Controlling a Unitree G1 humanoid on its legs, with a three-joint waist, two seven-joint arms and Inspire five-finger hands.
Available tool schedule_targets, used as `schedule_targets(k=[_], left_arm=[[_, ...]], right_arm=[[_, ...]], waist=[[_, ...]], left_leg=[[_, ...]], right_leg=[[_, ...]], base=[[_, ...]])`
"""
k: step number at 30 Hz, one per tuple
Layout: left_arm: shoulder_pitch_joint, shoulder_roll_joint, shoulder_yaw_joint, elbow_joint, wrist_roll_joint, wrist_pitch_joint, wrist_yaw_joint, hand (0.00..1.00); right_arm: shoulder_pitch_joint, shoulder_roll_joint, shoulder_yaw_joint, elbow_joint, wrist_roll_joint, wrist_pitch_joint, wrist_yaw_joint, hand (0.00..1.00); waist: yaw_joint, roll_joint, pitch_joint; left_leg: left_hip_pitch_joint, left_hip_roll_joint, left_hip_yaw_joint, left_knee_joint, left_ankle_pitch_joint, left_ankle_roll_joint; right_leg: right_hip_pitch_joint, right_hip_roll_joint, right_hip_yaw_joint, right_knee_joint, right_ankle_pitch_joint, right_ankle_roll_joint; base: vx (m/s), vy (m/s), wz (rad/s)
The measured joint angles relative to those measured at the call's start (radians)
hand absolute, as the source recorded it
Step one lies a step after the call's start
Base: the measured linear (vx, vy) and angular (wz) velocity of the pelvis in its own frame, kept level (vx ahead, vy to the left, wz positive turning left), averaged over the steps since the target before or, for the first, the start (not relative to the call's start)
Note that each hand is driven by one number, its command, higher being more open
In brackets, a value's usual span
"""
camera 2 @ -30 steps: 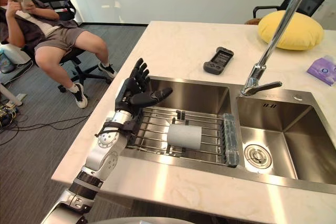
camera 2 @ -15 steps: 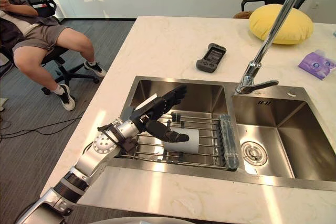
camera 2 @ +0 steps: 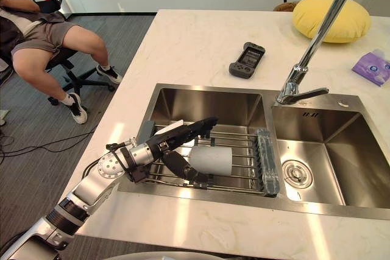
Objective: Walk over to the sink, pick up the cup, carry it to the dishwasher, place the cup inside the dishwasher, then close the dishwasher door
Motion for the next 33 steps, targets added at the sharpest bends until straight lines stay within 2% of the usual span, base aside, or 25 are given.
schedule_targets(k=[6, 15, 21, 33], left_arm=[[0.001, 0.009, -0.024, 0.002, 0.082, -0.012, 0.020, 1.00], [0.001, 0.010, -0.038, 0.009, 0.093, -0.015, 0.055, 1.00], [-0.001, 0.012, -0.057, 0.024, 0.102, -0.014, 0.072, 1.00], [-0.041, 0.012, -0.075, 0.067, 0.102, 0.048, 0.095, 1.00]], right_arm=[[-0.004, 0.000, 0.029, -0.002, 0.001, 0.001, -0.003, 1.00], [0.038, -0.001, 0.028, -0.004, 0.001, -0.014, 0.011, 1.00], [0.039, -0.002, 0.028, -0.011, 0.002, -0.017, 0.016, 1.00], [0.044, -0.002, 0.027, -0.028, 0.038, -0.019, 0.019, 1.00]], waist=[[-0.010, 0.008, 0.022], [-0.040, 0.016, 0.027], [-0.043, 0.023, 0.029], [-0.063, 0.030, 0.028]], left_leg=[[0.003, -0.001, 0.018, 0.001, -0.001, 0.001], [0.003, -0.002, 0.027, 0.001, -0.002, 0.003], [0.004, -0.004, 0.043, 0.001, -0.003, 0.003], [0.009, -0.006, 0.056, 0.004, -0.003, 0.004]], right_leg=[[-0.007, 0.001, 0.018, 0.000, 0.004, -0.005], [-0.012, 0.002, 0.028, 0.000, 0.006, -0.004], [-0.020, 0.003, 0.045, 0.000, 0.011, -0.004], [-0.023, 0.003, 0.059, 0.000, 0.019, -0.008]], base=[[-0.04, -0.016, -0.07], [-0.03, -0.021, -0.04], [-0.03, -0.016, -0.08], [-0.04, -0.020, -0.03]])
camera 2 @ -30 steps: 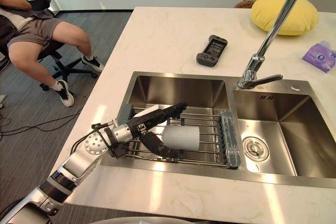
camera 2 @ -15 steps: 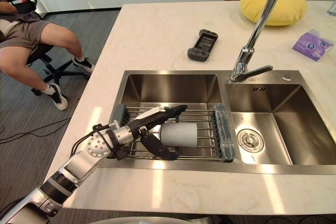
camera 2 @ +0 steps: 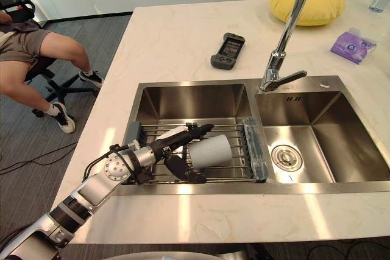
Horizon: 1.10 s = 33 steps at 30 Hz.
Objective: Walk over to the sink, pick up the cup, carry it to the dishwasher, place the cup inside the dishwasher, then close the dishwasher door
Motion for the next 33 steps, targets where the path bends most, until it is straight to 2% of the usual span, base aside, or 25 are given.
schedule_targets(k=[7, 14, 29, 30, 33], left_arm=[[-0.033, -0.011, -0.014, 0.039, -0.002, 0.005, 0.007, 1.00], [-0.045, -0.022, -0.014, 0.081, -0.004, 0.028, 0.055, 1.00], [-0.074, -0.042, -0.014, 0.106, -0.030, 0.068, 0.078, 1.00], [-0.076, -0.042, -0.014, 0.106, -0.030, 0.072, 0.076, 0.00], [-0.093, -0.042, -0.014, 0.107, 0.010, 0.079, 0.054, 0.00]], right_arm=[[0.021, 0.006, -0.002, -0.007, 0.002, 0.000, 0.000, 1.00], [0.034, 0.014, -0.003, -0.009, 0.003, -0.002, 0.000, 1.00], [0.067, 0.041, -0.003, -0.029, 0.030, -0.021, 0.000, 1.00], [0.068, 0.041, -0.002, -0.029, 0.030, -0.022, 0.000, 1.00], [0.074, 0.045, 0.001, -0.041, 0.031, -0.025, -0.002, 1.00]], waist=[[-0.008, 0.002, 0.000], [-0.027, 0.004, 0.000], [-0.026, 0.003, 0.000], [-0.026, 0.003, 0.000], [-0.027, 0.003, 0.000]], left_leg=[[0.005, -0.001, 0.010, -0.001, 0.000, 0.000], [0.008, -0.002, 0.016, -0.005, 0.000, 0.000], [0.014, -0.002, 0.023, -0.007, 0.001, 0.001], [0.014, -0.002, 0.023, -0.007, 0.001, 0.001], [0.014, -0.002, 0.023, -0.008, 0.003, 0.001]], right_leg=[[-0.002, 0.001, 0.010, 0.000, 0.004, 0.002], [-0.003, 0.001, 0.014, -0.001, 0.005, 0.003], [-0.001, 0.002, 0.021, -0.001, 0.010, 0.002], [-0.001, 0.002, 0.021, -0.001, 0.010, 0.002], [-0.001, 0.002, 0.021, -0.001, 0.010, 0.002]], base=[[-0.04, -0.021, -0.04], [-0.01, -0.010, -0.01], [-0.03, -0.015, -0.01], [-0.03, -0.019, 0.00], [0.00, 0.000, 0.00]])
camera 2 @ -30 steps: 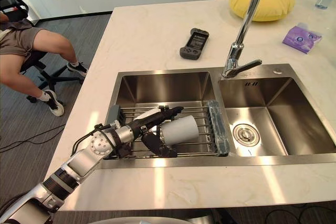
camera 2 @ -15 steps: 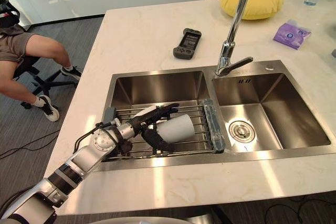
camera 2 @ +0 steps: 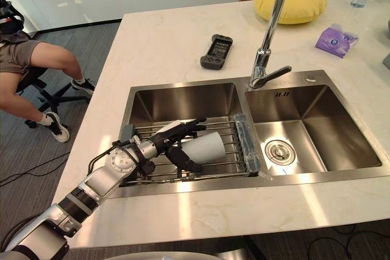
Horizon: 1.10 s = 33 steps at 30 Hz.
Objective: Walk over to the sink, pick up the cup, carry it to the dishwasher, place the cup inside the dishwasher, then close the dishwasher door
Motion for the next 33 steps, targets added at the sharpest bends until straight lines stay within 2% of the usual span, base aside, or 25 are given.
schedule_targets(k=[4, 6, 9, 16, 21, 23, 26, 29, 31, 33], left_arm=[[-0.038, 0.001, -0.003, 0.024, 0.115, -0.029, -0.012, 0.00], [-0.071, 0.017, -0.024, 0.030, 0.181, -0.070, -0.030, 0.00], [-0.094, 0.036, -0.052, 0.030, 0.231, -0.123, -0.042, 0.00], [-0.141, 0.068, -0.121, -0.009, 0.338, -0.186, -0.029, 0.00], [-0.143, 0.082, -0.150, -0.008, 0.375, -0.207, 0.035, 0.00], [-0.140, 0.096, -0.170, -0.009, 0.390, -0.228, 0.094, 0.00], [-0.110, 0.111, -0.198, -0.010, 0.390, -0.254, 0.193, 0.00], [-0.033, 0.112, -0.188, -0.015, 0.386, -0.279, 0.287, 0.00], [0.042, 0.112, -0.141, -0.047, 0.359, -0.297, 0.302, 0.00], [0.167, 0.106, -0.031, -0.133, 0.292, -0.319, 0.318, 0.00]], right_arm=[[0.003, 0.005, 0.004, -0.001, 0.003, -0.015, -0.006, 1.00], [0.009, 0.004, 0.020, -0.001, 0.008, -0.026, -0.007, 1.00], [0.010, 0.000, 0.035, -0.001, 0.010, -0.034, -0.007, 1.00], [0.004, -0.028, 0.094, 0.000, 0.044, -0.031, -0.008, 1.00], [-0.017, -0.051, 0.155, 0.000, 0.051, -0.026, -0.011, 1.00], [-0.020, -0.059, 0.169, 0.000, 0.051, -0.026, -0.014, 1.00], [-0.021, -0.080, 0.193, 0.000, 0.048, -0.025, -0.014, 1.00], [-0.025, -0.087, 0.197, 0.001, 0.043, -0.023, -0.014, 1.00], [-0.027, -0.087, 0.196, 0.000, 0.029, -0.019, -0.013, 1.00], [-0.027, -0.092, 0.195, 0.000, -0.006, -0.018, -0.012, 1.00]], waist=[[-0.004, 0.000, 0.000], [-0.005, 0.000, 0.000], [-0.008, 0.000, 0.000], [-0.009, 0.000, 0.000], [-0.018, 0.001, -0.001], [-0.018, 0.002, -0.001], [-0.024, 0.012, -0.007], [-0.027, 0.019, -0.012], [-0.027, 0.019, -0.012], [-0.007, 0.019, -0.012]], left_leg=[[-0.001, 0.000, 0.001, -0.003, 0.000, 0.000], [-0.001, 0.001, 0.001, -0.007, 0.001, -0.001], [-0.004, 0.001, 0.000, -0.011, 0.001, -0.001], [-0.008, 0.001, -0.006, -0.014, 0.000, -0.001], [-0.019, 0.003, -0.017, -0.002, 0.000, -0.001], [-0.024, 0.005, -0.024, 0.002, 0.000, -0.001], [-0.028, 0.005, -0.030, 0.003, 0.000, -0.001], [-0.034, 0.005, -0.042, 0.004, 0.001, -0.001], [-0.047, 0.005, -0.060, 0.012, 0.001, 0.000], [-0.063, 0.005, -0.081, 0.023, 0.001, 0.000]], right_leg=[[-0.001, 0.001, 0.000, -0.004, 0.001, 0.001], [-0.001, 0.002, -0.001, -0.009, 0.001, 0.002], [-0.001, 0.003, -0.004, -0.018, 0.004, 0.003], [0.000, 0.003, -0.014, -0.020, 0.004, 0.003], [0.000, 0.002, -0.024, -0.020, 0.003, 0.002], [0.000, 0.002, -0.030, -0.020, 0.002, 0.001], [0.000, 0.001, -0.036, -0.021, 0.002, 0.001], [0.000, 0.000, -0.045, -0.022, 0.002, 0.001], [0.001, -0.003, -0.063, -0.022, 0.001, 0.000], [0.003, -0.006, -0.085, -0.022, 0.001, 0.000]], base=[[0.00, 0.000, 0.00], [0.00, 0.000, 0.00], [0.00, 0.000, 0.00], [0.00, -0.006, 0.02], [-0.05, -0.038, 0.06], [-0.05, -0.038, 0.08], [-0.03, -0.030, 0.05], [-0.02, -0.027, 0.08], [-0.02, -0.032, 0.24], [-0.03, -0.040, 0.27]])
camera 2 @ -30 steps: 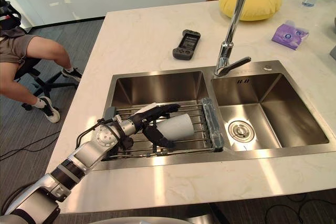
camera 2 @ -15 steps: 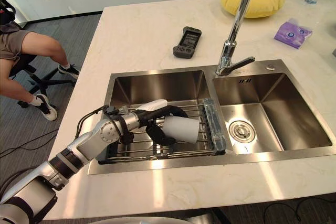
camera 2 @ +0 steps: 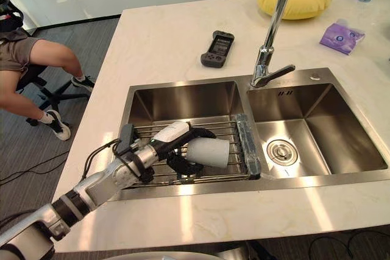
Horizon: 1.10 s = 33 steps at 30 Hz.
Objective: Walk over to the sink, pick up the cup, carry it to the dishwasher, place the cup inside the dishwasher, then close the dishwasher door
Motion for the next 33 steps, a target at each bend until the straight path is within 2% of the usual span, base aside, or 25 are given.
schedule_targets(k=[1, 3, 4, 6, 11, 15, 16, 18, 19, 20, 21, 22, 23, 24, 25, 26, 27, 28, 29, 30, 31, 32, 33], left_arm=[[0.026, -0.006, 0.034, -0.023, -0.023, -0.003, 0.001, 0.00], [0.101, -0.046, 0.179, -0.108, -0.092, -0.008, 0.006, 0.00], [0.113, -0.059, 0.216, -0.125, -0.101, -0.010, 0.007, 0.00], [0.155, -0.114, 0.358, -0.219, -0.130, -0.015, 0.016, 0.00], [0.261, -0.165, 0.514, -0.412, -0.204, -0.071, 0.012, 0.00], [0.318, -0.248, 0.589, -0.481, -0.288, -0.080, -0.018, 0.00], [0.332, -0.294, 0.617, -0.499, -0.315, -0.080, -0.017, 0.00], [0.325, -0.330, 0.626, -0.505, -0.329, -0.080, -0.017, 0.00], [0.321, -0.362, 0.632, -0.510, -0.338, -0.080, -0.015, 0.00], [0.324, -0.405, 0.648, -0.508, -0.369, -0.084, -0.013, 0.00], [0.318, -0.418, 0.656, -0.501, -0.385, -0.090, -0.013, 0.00], [0.307, -0.441, 0.678, -0.487, -0.415, -0.107, -0.011, 0.00], [0.292, -0.463, 0.697, -0.466, -0.445, -0.140, -0.004, 0.00], [0.285, -0.472, 0.702, -0.457, -0.456, -0.155, 0.001, 0.00], [0.283, -0.478, 0.711, -0.455, -0.472, -0.169, 0.009, 0.00], [0.283, -0.478, 0.723, -0.455, -0.473, -0.190, 0.021, 0.00], [0.281, -0.477, 0.733, -0.455, -0.475, -0.211, 0.032, 0.00], [0.276, -0.473, 0.736, -0.456, -0.475, -0.224, 0.038, 0.00], [0.274, -0.472, 0.735, -0.456, -0.476, -0.235, 0.041, 0.00], [0.274, -0.472, 0.730, -0.465, -0.480, -0.252, 0.051, 0.00], [0.271, -0.474, 0.727, -0.473, -0.480, -0.257, 0.052, 0.00], [0.266, -0.466, 0.717, -0.473, -0.495, -0.264, 0.052, 0.00], [0.261, -0.466, 0.713, -0.472, -0.507, -0.256, 0.054, 0.00]], right_arm=[[0.000, -0.003, -0.001, 0.000, -0.009, 0.000, 0.000, 1.00], [-0.001, -0.015, -0.002, -0.001, -0.048, 0.001, 0.002, 1.00], [0.000, -0.016, -0.003, 0.000, -0.059, 0.002, 0.003, 1.00], [-0.008, -0.016, -0.005, -0.001, -0.092, 0.005, 0.006, 1.00], [-0.022, -0.011, 0.004, 0.002, -0.161, 0.026, 0.019, 1.00], [-0.013, -0.011, 0.003, 0.010, -0.187, 0.033, 0.011, 1.00], [-0.012, -0.010, 0.002, 0.017, -0.193, 0.027, 0.005, 1.00], [0.000, -0.006, -0.004, 0.019, -0.190, 0.017, 0.005, 1.00], [0.014, 0.003, -0.028, 0.022, -0.188, 0.005, 0.004, 1.00], [0.047, 0.016, -0.071, 0.021, -0.179, -0.007, 0.001, 1.00], [0.063, 0.022, -0.081, 0.010, -0.169, -0.012, 0.001, 1.00], [0.084, 0.033, -0.097, 0.008, -0.148, -0.027, 0.000, 1.00], [0.086, 0.045, -0.115, 0.013, -0.131, -0.039, -0.008, 1.00], [0.087, 0.044, -0.118, 0.014, -0.120, -0.041, -0.014, 1.00], [0.085, 0.027, -0.116, 0.018, -0.120, -0.039, -0.021, 1.00], [0.081, 0.017, -0.111, 0.026, -0.123, -0.039, -0.028, 1.00], [0.073, 0.009, -0.089, 0.034, -0.131, -0.031, -0.037, 1.00], [0.059, 0.017, -0.082, 0.062, -0.145, -0.023, -0.046, 1.00], [0.044, 0.016, -0.071, 0.079, -0.149, -0.018, -0.051, 1.00], [0.034, 0.010, -0.039, 0.081, -0.160, -0.012, -0.075, 1.00], [0.038, -0.003, -0.033, 0.078, -0.165, -0.011, -0.087, 1.00], [0.022, 0.000, -0.041, 0.080, -0.166, -0.010, -0.096, 1.00], [0.017, 0.001, -0.042, 0.079, -0.165, -0.009, -0.096, 1.00]], waist=[[0.008, 0.000, 0.000], [0.050, 0.000, 0.000], [0.063, -0.001, 0.000], [0.105, -0.002, -0.002], [0.185, 0.001, -0.012], [0.199, 0.001, -0.032], [0.199, -0.001, -0.039], [0.197, -0.001, -0.039], [0.195, -0.002, -0.038], [0.192, 0.001, -0.058], [0.187, -0.002, -0.059], [0.174, -0.007, -0.057], [0.164, -0.007, -0.059], [0.165, -0.002, -0.062], [0.170, 0.015, -0.068], [0.171, 0.019, -0.066], [0.169, 0.011, -0.068], [0.161, -0.047, -0.075], [0.178, -0.067, -0.073], [0.221, -0.052, -0.082], [0.224, -0.033, -0.085], [0.215, -0.047, -0.086], [0.215, -0.052, -0.087]], left_leg=[[-0.005, 0.000, -0.008, 0.005, 0.000, 0.000], [-0.031, -0.001, -0.051, 0.027, 0.001, 0.001], [-0.038, -0.001, -0.062, 0.032, 0.001, 0.001], [-0.071, -0.001, -0.114, 0.058, 0.003, -0.002], [-0.099, 0.001, -0.179, 0.073, 0.014, -0.008], [-0.115, -0.010, -0.209, 0.043, 0.058, -0.007], [-0.124, -0.025, -0.199, -0.003, 0.118, -0.003], [-0.138, -0.041, -0.177, -0.042, 0.177, 0.012], [-0.144, -0.049, -0.121, -0.081, 0.192, 0.084], [-0.150, -0.021, 0.092, -0.114, 0.167, 0.164], [-0.154, -0.009, 0.197, -0.114, 0.149, 0.189], [-0.163, 0.010, 0.389, -0.111, 0.117, 0.200], [-0.186, 0.045, 0.559, -0.046, 0.112, 0.211], [-0.196, 0.069, 0.615, -0.005, 0.112, 0.212], [-0.201, 0.093, 0.660, 0.032, 0.120, 0.202], [-0.204, 0.094, 0.649, 0.044, 0.146, 0.175], [-0.204, 0.060, 0.660, 0.022, 0.125, 0.127], [-0.208, 0.044, 0.689, 0.085, 0.071, 0.096], [-0.220, 0.054, 0.676, 0.192, 0.051, 0.140], [-0.188, 0.123, 0.639, 0.354, 0.028, 0.132], [-0.169, 0.138, 0.595, 0.301, -0.014, 0.075], [-0.164, 0.034, 0.560, 0.202, 0.003, 0.078], [-0.164, -0.001, 0.547, 0.165, 0.013, 0.081]], right_leg=[[0.002, -0.001, -0.008, 0.000, 0.000, 0.000], [0.013, -0.007, -0.051, 0.000, -0.002, -0.001], [0.017, -0.008, -0.059, 0.001, -0.005, -0.001], [0.027, -0.012, -0.107, 0.012, -0.023, 0.002], [0.042, -0.011, -0.168, 0.030, -0.043, -0.002], [0.041, -0.023, -0.215, 0.036, -0.049, -0.006], [0.043, -0.036, -0.264, 0.038, -0.058, -0.004], [0.052, -0.049, -0.317, 0.039, -0.058, -0.004], [0.068, -0.064, -0.385, 0.039, -0.046, -0.005], [0.096, -0.073, -0.520, 0.042, -0.032, 0.011], [0.111, -0.086, -0.573, 0.041, -0.029, 0.016], [0.141, -0.108, -0.684, 0.032, -0.019, 0.021], [0.161, -0.139, -0.777, 0.039, -0.020, 0.013], [0.168, -0.147, -0.814, 0.052, -0.023, 0.014], [0.184, -0.145, -0.855, 0.079, -0.043, 0.038], [0.206, -0.142, -0.843, 0.101, -0.063, 0.050], [0.218, -0.149, -0.825, 0.091, -0.069, 0.055], [0.218, -0.202, -0.841, 0.087, -0.073, 0.048], [0.219, -0.234, -0.845, 0.102, -0.073, 0.048], [0.232, -0.250, -0.844, 0.114, -0.068, 0.054], [0.233, -0.230, -0.833, 0.114, -0.061, 0.057], [0.226, -0.270, -0.780, 0.118, -0.048, 0.054], [0.220, -0.282, -0.774, 0.128, -0.050, 0.048]], base=[[-0.04, -0.037, 0.33], [-0.05, -0.041, 0.50], [-0.07, -0.048, 0.60], [-0.08, -0.053, 0.63], [-0.03, -0.041, 0.42], [-0.07, -0.024, 0.45], [-0.14, -0.018, 0.76], [-0.17, -0.007, 1.08], [-0.23, 0.044, 1.94], [-0.21, 0.066, 2.14], [-0.17, 0.130, 2.71], [-0.13, 0.207, 2.67], [-0.15, 0.298, 2.53], [-0.11, 0.257, 1.91], [-0.10, 0.216, 1.57], [-0.11, 0.192, 1.85], [-0.15, 0.290, 1.88], [-0.13, 0.252, 1.38], [-0.08, 0.210, 0.79], [-0.02, 0.105, 0.40], [-0.06, 0.323, 0.72], [-0.08, 0.364, 0.86], [-0.11, 0.470, 1.00]])
